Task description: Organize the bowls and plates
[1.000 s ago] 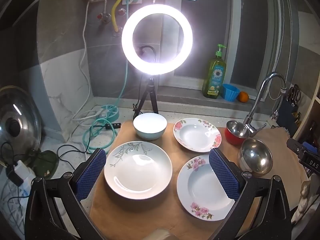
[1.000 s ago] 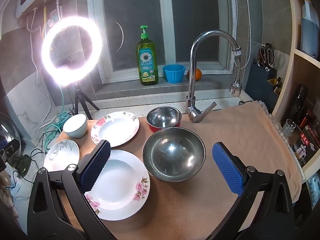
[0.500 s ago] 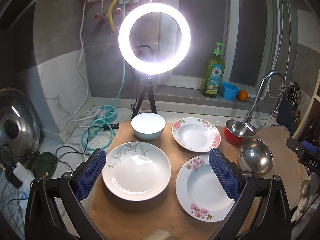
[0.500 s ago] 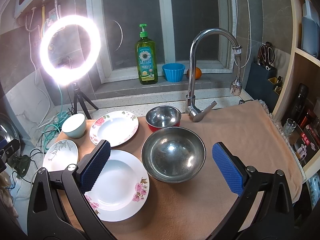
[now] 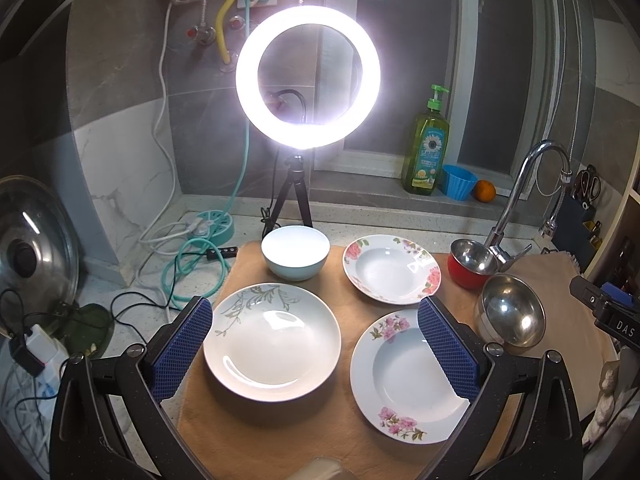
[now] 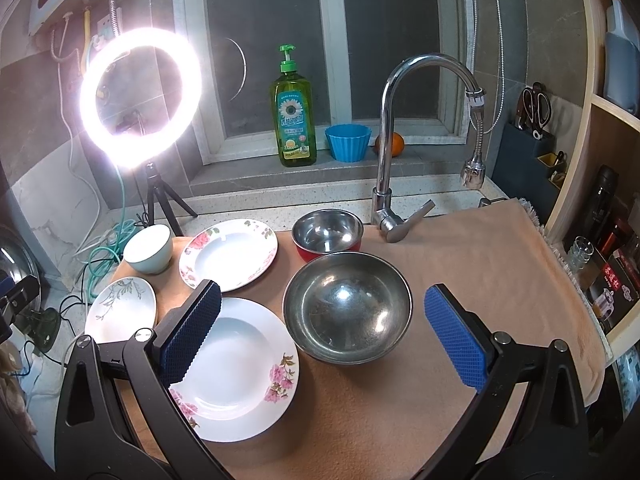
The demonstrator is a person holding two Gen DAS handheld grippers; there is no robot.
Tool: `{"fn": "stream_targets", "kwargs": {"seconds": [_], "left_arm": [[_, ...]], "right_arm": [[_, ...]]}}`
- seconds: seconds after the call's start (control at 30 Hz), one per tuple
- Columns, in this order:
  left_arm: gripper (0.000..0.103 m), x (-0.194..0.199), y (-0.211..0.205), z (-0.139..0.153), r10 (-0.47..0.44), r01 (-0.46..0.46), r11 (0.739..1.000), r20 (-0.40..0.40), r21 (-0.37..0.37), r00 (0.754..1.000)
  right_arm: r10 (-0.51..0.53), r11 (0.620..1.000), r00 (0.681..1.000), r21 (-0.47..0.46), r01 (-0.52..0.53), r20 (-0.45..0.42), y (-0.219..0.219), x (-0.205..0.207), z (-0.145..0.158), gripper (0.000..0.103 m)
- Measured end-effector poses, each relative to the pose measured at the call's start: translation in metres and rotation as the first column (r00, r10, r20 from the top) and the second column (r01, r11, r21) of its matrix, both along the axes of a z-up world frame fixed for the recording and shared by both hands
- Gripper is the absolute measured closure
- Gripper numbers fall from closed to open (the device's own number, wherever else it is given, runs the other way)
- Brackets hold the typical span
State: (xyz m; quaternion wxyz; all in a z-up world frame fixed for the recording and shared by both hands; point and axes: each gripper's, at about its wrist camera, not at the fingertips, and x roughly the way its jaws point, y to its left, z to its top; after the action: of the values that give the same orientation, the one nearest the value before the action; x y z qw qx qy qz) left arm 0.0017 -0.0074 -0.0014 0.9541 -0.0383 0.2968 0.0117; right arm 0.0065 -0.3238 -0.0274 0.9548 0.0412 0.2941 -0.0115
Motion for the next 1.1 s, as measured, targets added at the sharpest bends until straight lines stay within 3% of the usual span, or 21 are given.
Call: {"fn": "stream_targets", "kwargs": {"seconds": [0.2, 0.47, 0.63, 0.77, 1.0, 1.1], "left_arm": [[0.001, 0.003, -0.002, -0.001, -0.006, 0.006, 1.0, -0.002, -0.006, 1.0], [0.001, 0.003, -0.001, -0.003, -0.013, 0.013, 1.0, -0.027, -0.001, 1.0], [0.001, 0.006, 0.002, -0.01, -0.019, 0.02, 0.999, -0.024, 0.045, 1.0], [0.001, 0.008, 0.007, -0.02, -0.021, 0.022, 0.999, -0.036, 0.031, 0.999], [0.001, 0.014, 0.013, -0.048, -0.037, 0.043, 0.998, -0.136, 0.044, 0.99], [0.008, 0.015, 0.014, -0.057, -0.043, 0.054, 0.997, -0.195, 0.054, 0.98]], "right_arm": [[-0.001, 1.0, 1.0, -0.002, 0.001, -0.002, 0.0, 0.001, 0.009, 0.0], [0.001, 1.0, 1.0, -0.004, -0.001, -0.004, 0.0, 0.001, -0.003, 0.0], [0.01, 1.0, 1.0, -0.006, -0.01, -0.004, 0.0, 0.0, 0.0, 0.0], [0.035, 0.999, 0.999, -0.016, -0.035, -0.029, -0.006, 0.008, -0.021, 0.0], [0.037, 0.996, 0.997, -0.08, -0.043, -0.074, -0.014, 0.006, -0.029, 0.0], [0.051, 0.996, 0.993, -0.071, -0.059, -0.109, -0.018, 0.006, -0.034, 0.0]]}}
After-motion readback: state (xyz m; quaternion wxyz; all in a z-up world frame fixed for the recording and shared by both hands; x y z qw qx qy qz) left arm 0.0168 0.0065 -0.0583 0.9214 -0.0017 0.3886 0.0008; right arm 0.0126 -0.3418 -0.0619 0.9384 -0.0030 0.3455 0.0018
